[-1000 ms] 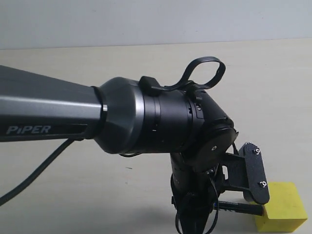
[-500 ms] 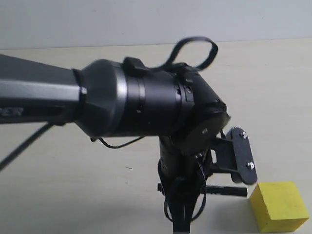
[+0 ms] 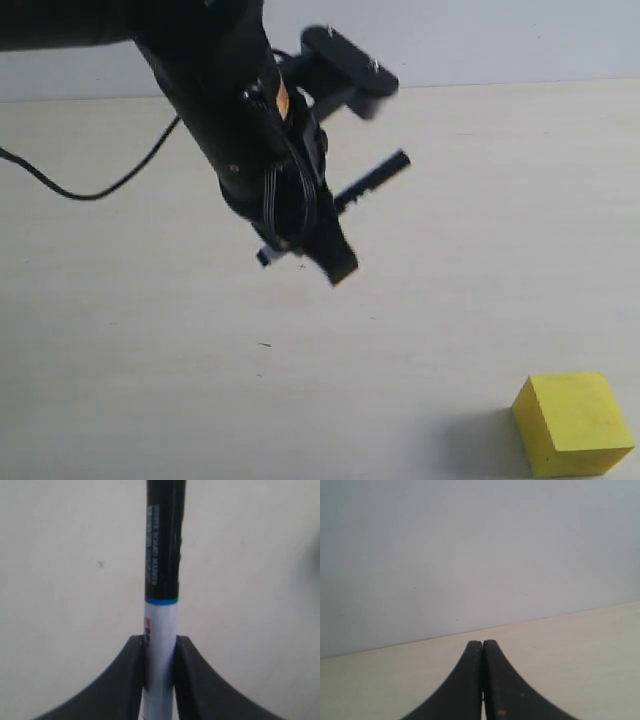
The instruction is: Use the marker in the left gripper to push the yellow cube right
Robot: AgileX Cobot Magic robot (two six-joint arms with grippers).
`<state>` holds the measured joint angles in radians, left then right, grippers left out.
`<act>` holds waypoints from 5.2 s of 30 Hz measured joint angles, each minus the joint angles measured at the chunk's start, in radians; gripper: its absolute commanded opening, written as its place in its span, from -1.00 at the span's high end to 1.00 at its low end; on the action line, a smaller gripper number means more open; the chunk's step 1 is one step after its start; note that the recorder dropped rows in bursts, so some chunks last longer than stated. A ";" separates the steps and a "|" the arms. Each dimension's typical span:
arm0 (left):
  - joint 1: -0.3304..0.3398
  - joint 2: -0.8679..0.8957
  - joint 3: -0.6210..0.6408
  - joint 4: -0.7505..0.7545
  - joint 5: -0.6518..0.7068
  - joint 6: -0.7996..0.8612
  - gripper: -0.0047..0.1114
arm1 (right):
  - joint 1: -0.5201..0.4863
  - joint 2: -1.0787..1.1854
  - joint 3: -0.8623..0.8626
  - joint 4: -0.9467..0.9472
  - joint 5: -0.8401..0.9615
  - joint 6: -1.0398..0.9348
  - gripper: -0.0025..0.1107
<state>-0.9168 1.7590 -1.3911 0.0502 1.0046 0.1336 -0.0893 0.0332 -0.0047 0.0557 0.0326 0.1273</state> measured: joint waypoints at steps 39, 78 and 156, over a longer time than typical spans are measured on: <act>-0.226 0.230 0.034 -0.079 -0.191 0.340 0.92 | 0.000 0.000 0.000 0.000 0.000 0.000 0.96; 0.142 0.062 0.028 -0.028 -0.115 -0.355 0.92 | 0.000 0.000 0.000 0.000 0.000 0.000 0.96; 0.178 0.362 0.028 -0.230 -0.238 -0.734 0.92 | 0.000 0.000 0.000 0.000 0.000 0.000 0.96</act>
<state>-0.7391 2.1206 -1.3630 -0.1797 0.7671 -0.6002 -0.0893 0.0332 -0.0047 0.0557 0.0326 0.1273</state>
